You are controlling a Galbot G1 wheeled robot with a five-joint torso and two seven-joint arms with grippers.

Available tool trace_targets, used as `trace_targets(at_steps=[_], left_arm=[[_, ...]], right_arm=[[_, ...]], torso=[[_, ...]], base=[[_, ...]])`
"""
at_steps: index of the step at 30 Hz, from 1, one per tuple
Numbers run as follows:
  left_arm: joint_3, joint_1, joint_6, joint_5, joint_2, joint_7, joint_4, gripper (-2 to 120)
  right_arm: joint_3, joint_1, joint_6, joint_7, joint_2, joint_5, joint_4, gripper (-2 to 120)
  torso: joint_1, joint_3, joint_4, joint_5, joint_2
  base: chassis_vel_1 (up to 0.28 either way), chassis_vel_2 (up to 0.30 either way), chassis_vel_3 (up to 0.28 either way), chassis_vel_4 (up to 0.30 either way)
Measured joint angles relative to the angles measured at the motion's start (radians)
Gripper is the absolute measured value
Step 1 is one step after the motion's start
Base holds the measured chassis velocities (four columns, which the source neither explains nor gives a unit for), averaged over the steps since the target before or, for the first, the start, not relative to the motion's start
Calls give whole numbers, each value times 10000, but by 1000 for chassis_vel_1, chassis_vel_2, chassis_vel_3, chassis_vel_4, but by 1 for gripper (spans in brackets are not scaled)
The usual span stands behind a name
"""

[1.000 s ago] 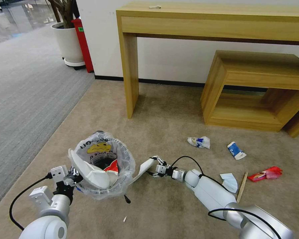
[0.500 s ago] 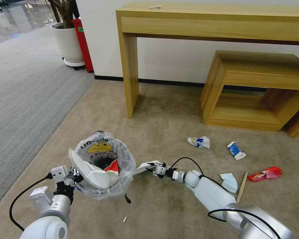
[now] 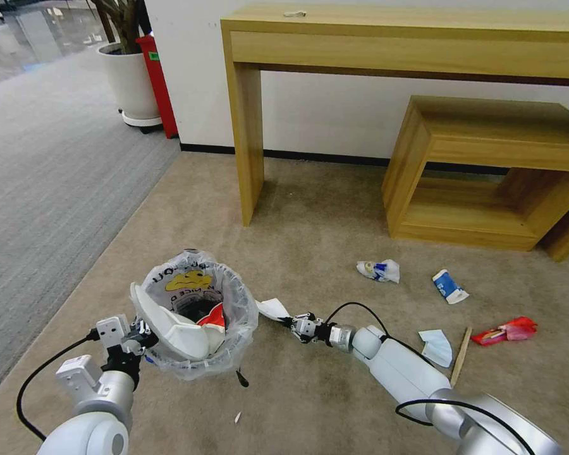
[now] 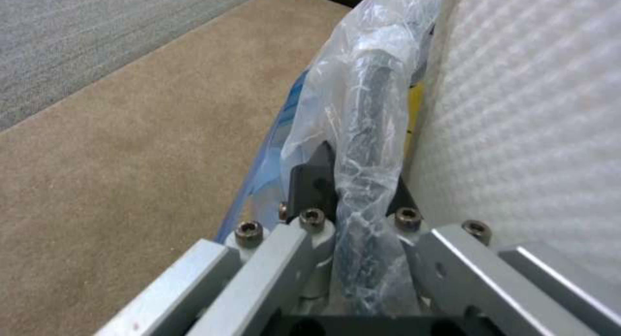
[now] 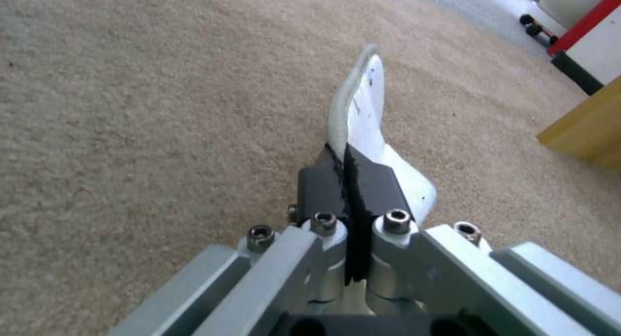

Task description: Pick up the trash bin and place the garbage on the floor into it.

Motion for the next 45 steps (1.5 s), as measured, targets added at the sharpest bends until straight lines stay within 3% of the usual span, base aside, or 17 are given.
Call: trace_targets(at_steps=[17,31,33,38,41,45], left_arm=[[24,-38,-33,115,40,-1,366,3],[-13,-120,-32,226,168,-10,914,3],[-35,-152,-7,230,225,-12,1044,3],[-35,-178,38,233,262,-18,1125,3],[-26,-267,124,235,290,-38,1230,3],[0,-313,202,238,297,-50,1256,3]], right_arm=[[261,-333,476,-305,-392,1287,755,0],[461,-697,563,-760,-1586,2793,2898,0],[533,-802,452,-771,-2186,3251,3805,0],[682,-900,285,-776,-2745,3833,4913,0],[837,-922,-96,-774,-3486,4907,6945,0],[757,-912,-360,-754,-3904,5573,8287,0]], torso=[[0,1,-1,0,0],[0,0,1,2,0],[0,0,-2,1,1],[0,1,-3,1,0],[0,0,0,0,0],[0,0,-1,0,0]], base=[[0,0,0,0],[0,0,0,0],[0,0,0,0],[0,0,0,0],[0,0,0,0],[0,0,0,0]])
